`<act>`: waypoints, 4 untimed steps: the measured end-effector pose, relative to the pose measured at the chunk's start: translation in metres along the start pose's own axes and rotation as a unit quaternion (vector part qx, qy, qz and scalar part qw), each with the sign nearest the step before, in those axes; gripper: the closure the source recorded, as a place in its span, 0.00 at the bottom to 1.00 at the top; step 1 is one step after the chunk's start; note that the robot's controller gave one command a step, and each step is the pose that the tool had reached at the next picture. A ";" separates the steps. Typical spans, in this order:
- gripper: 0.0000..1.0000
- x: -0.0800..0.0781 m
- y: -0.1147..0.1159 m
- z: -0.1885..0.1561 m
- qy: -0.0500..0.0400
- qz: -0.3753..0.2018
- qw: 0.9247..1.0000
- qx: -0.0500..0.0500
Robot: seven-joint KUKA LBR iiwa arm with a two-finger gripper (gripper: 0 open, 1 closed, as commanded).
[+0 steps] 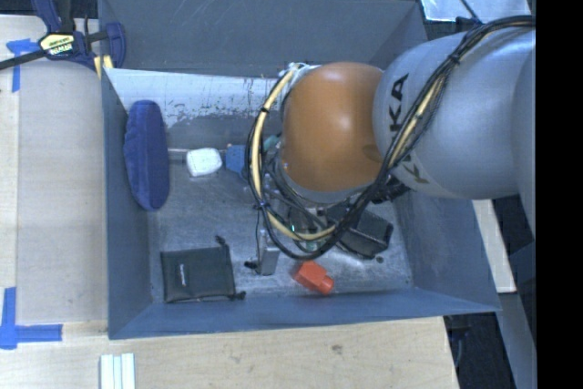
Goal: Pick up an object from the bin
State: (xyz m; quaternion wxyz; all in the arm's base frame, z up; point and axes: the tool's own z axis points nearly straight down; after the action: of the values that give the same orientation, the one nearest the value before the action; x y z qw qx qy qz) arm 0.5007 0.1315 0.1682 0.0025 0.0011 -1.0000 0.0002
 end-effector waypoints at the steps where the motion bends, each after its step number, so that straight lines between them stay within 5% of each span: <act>1: 0.00 0.006 0.057 0.086 -0.001 -0.236 0.972 0.000; 2: 1.00 0.004 0.056 0.084 -0.003 -0.234 0.972 0.000; 3: 1.00 0.002 0.108 0.096 -0.005 -0.201 0.980 -0.001; 4: 0.00 0.002 0.106 0.095 -0.004 -0.199 0.980 0.000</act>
Offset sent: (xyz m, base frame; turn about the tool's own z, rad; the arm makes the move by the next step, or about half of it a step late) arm -0.0047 0.0559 -0.0835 -0.4742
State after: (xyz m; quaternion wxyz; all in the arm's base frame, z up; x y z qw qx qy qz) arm 0.4982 0.2372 0.0727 -0.0019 0.2000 -0.9798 -0.0008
